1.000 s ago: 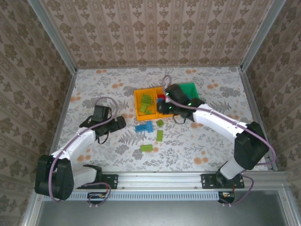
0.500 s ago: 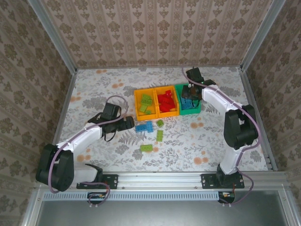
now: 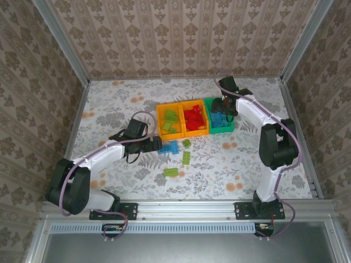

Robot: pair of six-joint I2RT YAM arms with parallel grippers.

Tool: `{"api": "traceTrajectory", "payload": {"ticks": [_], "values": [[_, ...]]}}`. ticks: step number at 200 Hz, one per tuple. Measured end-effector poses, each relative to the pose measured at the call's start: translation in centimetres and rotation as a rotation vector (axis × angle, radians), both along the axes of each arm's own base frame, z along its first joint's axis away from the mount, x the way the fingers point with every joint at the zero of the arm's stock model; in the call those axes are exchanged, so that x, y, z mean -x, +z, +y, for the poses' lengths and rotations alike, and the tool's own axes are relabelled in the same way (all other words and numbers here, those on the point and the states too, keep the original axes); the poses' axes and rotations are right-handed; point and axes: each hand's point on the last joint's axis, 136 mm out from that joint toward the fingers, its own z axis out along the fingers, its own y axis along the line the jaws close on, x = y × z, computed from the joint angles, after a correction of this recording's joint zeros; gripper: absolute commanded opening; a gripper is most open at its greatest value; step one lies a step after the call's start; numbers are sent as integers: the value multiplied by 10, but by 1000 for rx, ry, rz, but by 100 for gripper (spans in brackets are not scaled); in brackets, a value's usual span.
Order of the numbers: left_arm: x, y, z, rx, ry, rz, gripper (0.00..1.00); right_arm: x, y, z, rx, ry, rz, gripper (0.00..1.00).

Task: Sort the legos into containers by color

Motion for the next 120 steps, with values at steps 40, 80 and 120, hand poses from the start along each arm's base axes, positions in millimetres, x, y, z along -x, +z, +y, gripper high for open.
{"api": "traceTrajectory", "payload": {"ticks": [40,80,120], "values": [[-3,2,0,-3,6,-15,100,59,26,67,-41,139,-52,70],[-7,1,10,-14,36,-14,100,129,0,157,-95,312,-13,70],[-15,4,30,-14,105,-23,100,162,-40,205,-68,386,65,70]]}}
